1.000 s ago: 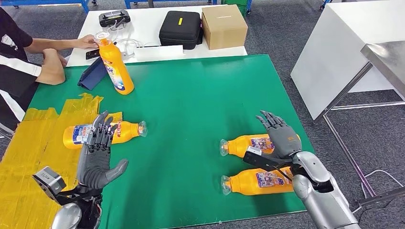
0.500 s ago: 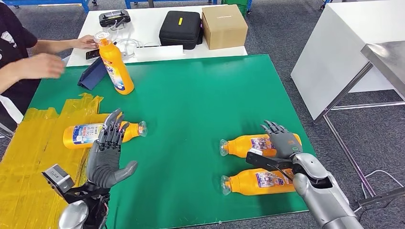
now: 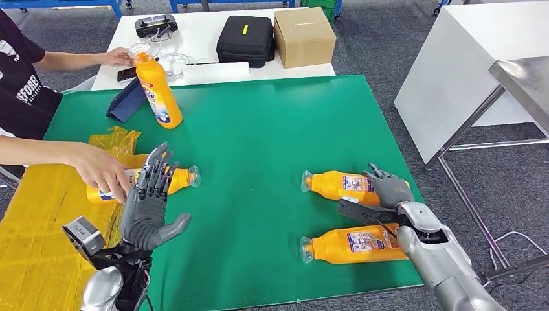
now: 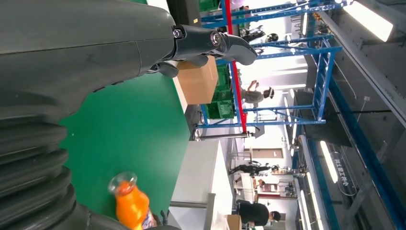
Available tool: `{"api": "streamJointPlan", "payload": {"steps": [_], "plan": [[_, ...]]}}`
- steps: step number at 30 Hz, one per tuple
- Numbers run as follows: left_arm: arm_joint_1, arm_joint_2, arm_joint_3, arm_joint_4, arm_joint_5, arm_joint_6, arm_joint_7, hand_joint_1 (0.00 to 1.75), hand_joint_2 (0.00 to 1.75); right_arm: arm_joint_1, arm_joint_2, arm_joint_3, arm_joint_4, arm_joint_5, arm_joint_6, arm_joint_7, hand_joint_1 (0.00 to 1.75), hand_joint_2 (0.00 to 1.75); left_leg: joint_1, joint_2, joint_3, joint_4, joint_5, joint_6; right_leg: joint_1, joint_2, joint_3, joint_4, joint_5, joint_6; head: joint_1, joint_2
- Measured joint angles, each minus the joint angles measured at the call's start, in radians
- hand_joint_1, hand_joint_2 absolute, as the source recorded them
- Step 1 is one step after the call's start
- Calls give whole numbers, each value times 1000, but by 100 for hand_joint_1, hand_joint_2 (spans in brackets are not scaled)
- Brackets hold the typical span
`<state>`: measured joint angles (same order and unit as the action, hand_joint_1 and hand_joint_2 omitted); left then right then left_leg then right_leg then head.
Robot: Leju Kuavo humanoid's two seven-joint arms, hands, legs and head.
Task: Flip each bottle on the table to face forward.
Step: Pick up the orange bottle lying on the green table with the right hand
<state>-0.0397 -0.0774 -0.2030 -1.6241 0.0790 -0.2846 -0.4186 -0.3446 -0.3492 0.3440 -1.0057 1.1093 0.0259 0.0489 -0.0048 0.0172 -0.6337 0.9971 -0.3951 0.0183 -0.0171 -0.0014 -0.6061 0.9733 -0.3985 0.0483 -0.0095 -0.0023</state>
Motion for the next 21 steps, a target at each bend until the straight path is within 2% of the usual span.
{"api": "streamJointPlan", "payload": {"steps": [6, 12, 16, 21], "plan": [[-1, -1, 0, 6, 3, 0, 3, 0, 175, -20, 10, 3, 37, 8, -31, 0, 175, 175, 0, 0, 0, 0, 0, 0, 0, 0, 1, 0, 0, 0, 0, 0], [2, -1, -1, 7, 4, 6, 10, 0, 175, 12, 58, -28, 4, 7, -172, 0, 175, 175, 0, 0, 0, 0, 0, 0, 0, 0, 0, 0, 0, 0, 0, 0], [4, -2, -1, 7, 4, 10, 11, 0, 175, 35, 90, -50, -36, 1, -215, -7, 175, 175, 0, 0, 0, 0, 0, 0, 0, 0, 0, 0, 0, 0, 0, 0], [13, -3, -6, 6, 4, 20, 19, 0, 175, 95, 169, -114, -162, -123, -407, -113, 175, 175, 0, -1, -1, 0, 0, 0, 0, 0, -1, 0, 0, 0, 0, 0]]}}
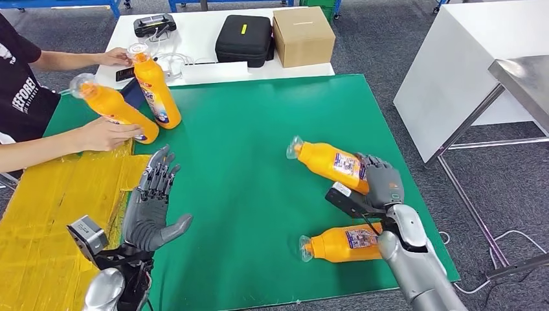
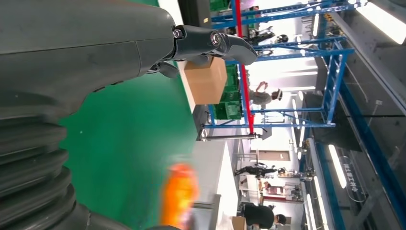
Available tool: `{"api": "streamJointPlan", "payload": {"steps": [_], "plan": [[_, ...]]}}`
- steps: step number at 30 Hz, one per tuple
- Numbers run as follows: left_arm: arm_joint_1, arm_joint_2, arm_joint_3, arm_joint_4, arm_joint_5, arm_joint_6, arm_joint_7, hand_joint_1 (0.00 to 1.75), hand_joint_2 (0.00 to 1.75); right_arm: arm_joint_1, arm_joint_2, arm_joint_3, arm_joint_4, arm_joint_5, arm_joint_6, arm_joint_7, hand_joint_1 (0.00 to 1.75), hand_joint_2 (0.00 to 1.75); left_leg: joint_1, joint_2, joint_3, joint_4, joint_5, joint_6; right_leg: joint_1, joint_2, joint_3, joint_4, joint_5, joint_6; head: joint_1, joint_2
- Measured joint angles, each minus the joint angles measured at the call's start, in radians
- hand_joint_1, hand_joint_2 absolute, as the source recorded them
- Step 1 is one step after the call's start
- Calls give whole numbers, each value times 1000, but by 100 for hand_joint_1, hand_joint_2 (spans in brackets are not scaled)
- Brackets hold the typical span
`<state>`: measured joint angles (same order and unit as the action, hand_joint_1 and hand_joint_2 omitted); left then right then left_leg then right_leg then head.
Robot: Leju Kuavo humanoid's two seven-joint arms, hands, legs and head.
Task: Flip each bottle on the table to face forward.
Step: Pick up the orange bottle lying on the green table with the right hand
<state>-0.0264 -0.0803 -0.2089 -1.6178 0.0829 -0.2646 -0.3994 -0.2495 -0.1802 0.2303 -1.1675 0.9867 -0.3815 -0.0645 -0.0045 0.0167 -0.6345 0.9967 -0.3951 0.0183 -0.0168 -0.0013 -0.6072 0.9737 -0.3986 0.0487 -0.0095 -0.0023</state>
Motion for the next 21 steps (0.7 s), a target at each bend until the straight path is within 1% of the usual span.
{"api": "streamJointPlan", "payload": {"steps": [2, 6, 8, 10, 13, 16, 19, 21], "plan": [[4, 0, -9, 0, 0, 8, 6, 0, 175, 31, 46, -18, -84, -79, -47, -53, 175, 175, 0, 0, 0, 0, 0, 0, 0, 0, -1, 0, 0, 0, 0, 0], [0, 2, -34, 6, -1, 21, 29, 0, 175, 75, 132, -22, -214, -181, -113, -132, 175, 175, 0, 0, 0, 0, 0, 0, 0, 0, -1, 0, -1, -1, 0, 0], [-11, 3, -49, 18, 1, 27, 43, 0, 175, 85, 168, -12, -251, -233, -123, -172, 175, 175, 0, 0, 0, 0, 0, 0, 0, 0, -1, 0, -1, -1, 0, 0], [-27, 4, -63, 33, 9, 31, 53, 0, 175, 88, 199, 8, -271, -284, -112, -207, 175, 175, 0, 1, 0, 0, 0, 0, 0, 0, -1, 0, 0, -1, 0, 0], [-52, 5, -82, 57, 19, 34, 61, 0, 175, 88, 241, 54, -280, -339, -89, -237, 175, 175, 0, 2, 0, 0, 0, 0, 0, 0, -1, 0, 0, -1, 0, 0], [-64, 7, -94, 74, 23, 34, 63, 0, 175, 88, 266, 86, -282, -355, -87, -245, 175, 175, 0, 1, 0, 0, 1, 0, 0, 0, -1, 0, 0, 0, 0, 0], [-68, 10, -100, 84, 29, 35, 63, 0, 175, 88, 272, 100, -283, -369, -82, -249, 175, 175, 0, 1, 0, 0, 1, 0, 0, 0, -1, 0, 0, 0, 0, 0], [-72, 12, -103, 89, 32, 35, 64, 0, 175, 87, 276, 109, -283, -399, -46, -252, 175, 175, 0, 1, 0, 0, 0, 0, 0, 0, -1, 0, 0, 0, 0, 0]]}}
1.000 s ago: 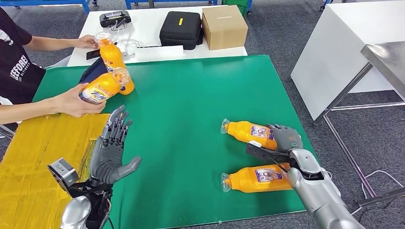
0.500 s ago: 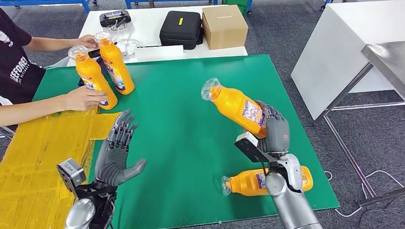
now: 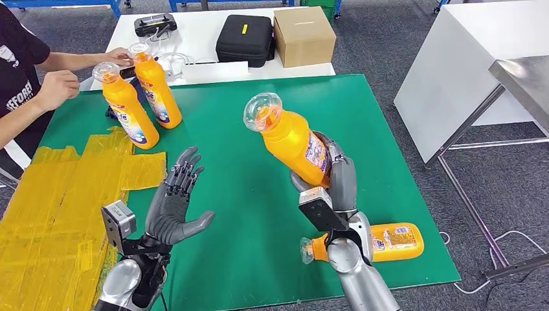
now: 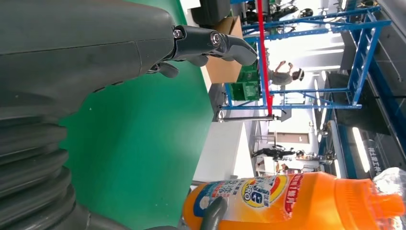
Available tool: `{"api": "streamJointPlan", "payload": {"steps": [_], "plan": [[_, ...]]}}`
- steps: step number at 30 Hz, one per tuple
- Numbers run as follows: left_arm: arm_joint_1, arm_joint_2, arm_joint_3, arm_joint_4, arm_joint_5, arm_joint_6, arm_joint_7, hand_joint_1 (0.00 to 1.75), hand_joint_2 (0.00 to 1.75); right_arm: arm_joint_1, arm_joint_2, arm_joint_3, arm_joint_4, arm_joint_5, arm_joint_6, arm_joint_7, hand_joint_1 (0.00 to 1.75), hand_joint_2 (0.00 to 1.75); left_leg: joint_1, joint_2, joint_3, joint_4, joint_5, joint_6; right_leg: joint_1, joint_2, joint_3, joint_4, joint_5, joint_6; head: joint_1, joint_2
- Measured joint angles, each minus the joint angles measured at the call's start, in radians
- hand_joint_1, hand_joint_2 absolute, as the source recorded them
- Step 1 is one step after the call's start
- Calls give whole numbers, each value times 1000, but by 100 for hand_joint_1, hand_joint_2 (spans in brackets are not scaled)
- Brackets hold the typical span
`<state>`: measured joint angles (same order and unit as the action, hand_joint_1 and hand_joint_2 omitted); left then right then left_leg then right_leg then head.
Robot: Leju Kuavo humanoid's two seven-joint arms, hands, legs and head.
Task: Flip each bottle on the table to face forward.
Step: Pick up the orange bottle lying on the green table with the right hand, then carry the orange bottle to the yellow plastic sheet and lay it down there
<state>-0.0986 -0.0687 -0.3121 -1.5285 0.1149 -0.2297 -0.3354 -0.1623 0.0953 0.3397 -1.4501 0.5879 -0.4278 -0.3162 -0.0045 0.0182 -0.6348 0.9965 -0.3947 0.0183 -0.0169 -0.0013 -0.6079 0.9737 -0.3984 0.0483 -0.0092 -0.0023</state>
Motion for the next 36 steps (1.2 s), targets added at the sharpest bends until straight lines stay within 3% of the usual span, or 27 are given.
{"api": "streamJointPlan", "payload": {"steps": [6, 12, 17, 24, 28, 29, 36], "plan": [[-43, 2, -22, 32, 17, -3, 5, 0, 175, -26, 42, 97, 74, -74, 154, -10, 175, 175, 1, 0, 0, 0, 0, 0, 1, 0, -1, 0, 0, 0, 0, 0], [-81, 2, -48, 68, 23, -4, 5, 0, 175, -64, 86, 209, 192, -89, 197, -21, 175, 175, 2, 0, 0, 0, 1, -1, 2, 0, 0, 0, 0, 0, 0, 0], [-100, 2, -57, 90, 28, -3, 5, 0, 175, -89, 103, 286, 252, -77, 260, -21, 175, 175, 1, 0, -1, 0, 0, -1, 1, 0, -1, 0, 0, 0, 0, 0], [-101, 5, -56, 111, 33, -2, -1, 0, 175, -137, 111, 362, 309, -61, 273, -7, 175, 175, 2, 0, -1, 0, 0, -1, 1, 0, -1, 0, 0, 0, 0, 0], [-101, 7, -55, 118, 27, 11, -7, 168, 175, -153, 110, 380, 325, -58, 273, 2, 175, 175, 2, 0, -1, 0, 1, -1, 1, 0, -1, 0, 0, 0, 0, 0], [-101, 7, -54, 120, 24, 16, -10, 175, 175, -157, 110, 384, 328, -58, 273, 3, 175, 175, 2, 0, -1, 0, 1, -1, 1, 0, -1, 0, 0, 0, 0, 0], [-100, 8, -48, 123, 28, 40, -22, 175, 175, -166, 108, 396, 337, -61, 268, 12, 175, 175, 1, 0, -1, 0, 0, -1, 1, 0, -1, 0, 0, 0, 0, 0]]}}
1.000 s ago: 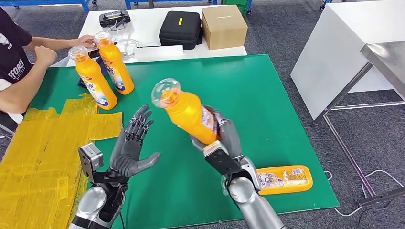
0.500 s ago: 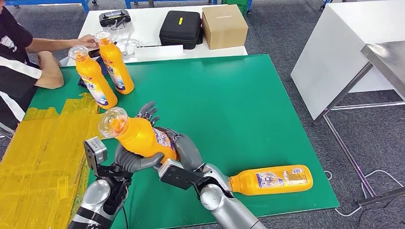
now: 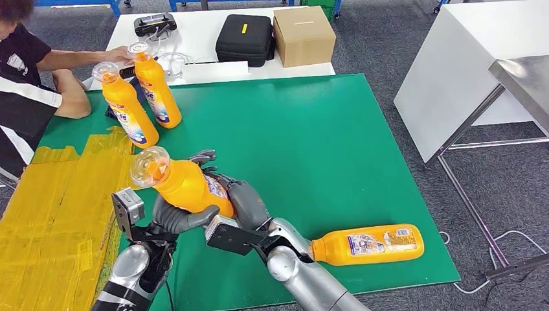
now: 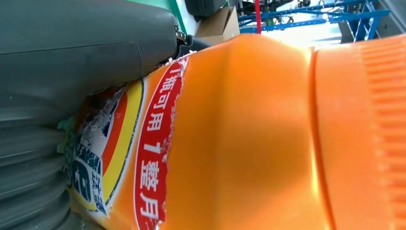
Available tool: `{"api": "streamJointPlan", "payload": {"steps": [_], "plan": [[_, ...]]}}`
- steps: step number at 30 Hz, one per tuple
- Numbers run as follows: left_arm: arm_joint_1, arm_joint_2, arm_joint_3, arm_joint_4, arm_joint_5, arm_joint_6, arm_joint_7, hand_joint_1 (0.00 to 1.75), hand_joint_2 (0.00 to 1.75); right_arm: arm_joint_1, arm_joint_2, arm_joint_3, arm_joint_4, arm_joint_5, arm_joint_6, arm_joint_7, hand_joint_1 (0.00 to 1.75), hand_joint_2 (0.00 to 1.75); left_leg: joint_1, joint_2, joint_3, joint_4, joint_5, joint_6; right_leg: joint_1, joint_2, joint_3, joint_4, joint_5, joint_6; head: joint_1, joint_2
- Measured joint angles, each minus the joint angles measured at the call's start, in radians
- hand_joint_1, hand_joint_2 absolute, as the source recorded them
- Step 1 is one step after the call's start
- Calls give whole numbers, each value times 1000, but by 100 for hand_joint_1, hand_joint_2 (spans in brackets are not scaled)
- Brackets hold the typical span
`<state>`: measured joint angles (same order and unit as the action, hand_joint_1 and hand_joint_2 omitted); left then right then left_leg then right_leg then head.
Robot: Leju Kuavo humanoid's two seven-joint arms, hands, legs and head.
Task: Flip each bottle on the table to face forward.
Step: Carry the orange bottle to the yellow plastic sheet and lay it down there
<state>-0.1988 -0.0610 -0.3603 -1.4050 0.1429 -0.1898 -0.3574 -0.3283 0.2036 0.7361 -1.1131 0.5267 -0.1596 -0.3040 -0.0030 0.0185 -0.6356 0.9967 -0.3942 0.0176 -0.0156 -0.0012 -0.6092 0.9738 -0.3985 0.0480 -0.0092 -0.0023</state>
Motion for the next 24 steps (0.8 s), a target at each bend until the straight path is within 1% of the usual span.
{"api": "streamJointPlan", "payload": {"steps": [7, 8, 11, 12, 15, 20, 22, 24], "plan": [[0, 0, 2, 0, 6, 21, -4, 175, 175, 1, -1, 8, 0, 0, -18, 0, 175, 175, 0, 0, 0, 0, 0, 0, 0, 0, 0, 0, 0, 0, 0, 0], [0, -1, 2, 0, 7, 27, -4, 175, 175, 1, -1, 9, 0, 0, -23, 1, 168, 175, 0, 0, 0, 0, 0, 0, 0, 0, 0, 0, 0, 0, 0, 0], [0, -5, 2, 0, 10, 47, -2, 175, 175, 3, -3, 10, 0, 0, -39, 0, 39, 175, 0, 0, 0, 0, 0, 0, 0, 0, 0, 0, 0, 0, 0, 0], [-1, -7, 2, 0, 11, 56, 0, 175, 175, 5, -3, 11, -1, 1, -47, 0, 2, 175, 0, 0, 0, 0, 0, 0, 0, 0, 0, 0, 0, 0, 0, 0], [-8, -15, 6, 0, 7, 113, 1, 175, 175, 22, -6, 13, -16, 6, -95, -6, 0, 175, 0, 0, 0, 0, 0, 0, 0, 0, 0, 0, 0, 0, 0, 0], [-32, -17, 62, -2, -99, 329, -27, 175, 175, 76, -35, 11, -139, 32, -189, -37, 0, 175, 0, 0, 0, 0, 0, 0, 0, 0, -1, 0, 0, 0, 0, 0], [-37, -14, 86, -6, -128, 369, -37, 175, 175, 89, -55, 7, -198, 36, -199, -35, 0, 175, 0, 0, 0, 0, 0, 0, 0, 0, -1, 0, 0, 0, 0, 0], [-40, -12, 102, -10, -136, 375, -39, 175, 175, 98, -70, 2, -242, 36, -199, -32, 0, 175, 0, -1, 0, 0, 0, 0, 0, 0, 0, 0, 0, 0, 0, 0]]}}
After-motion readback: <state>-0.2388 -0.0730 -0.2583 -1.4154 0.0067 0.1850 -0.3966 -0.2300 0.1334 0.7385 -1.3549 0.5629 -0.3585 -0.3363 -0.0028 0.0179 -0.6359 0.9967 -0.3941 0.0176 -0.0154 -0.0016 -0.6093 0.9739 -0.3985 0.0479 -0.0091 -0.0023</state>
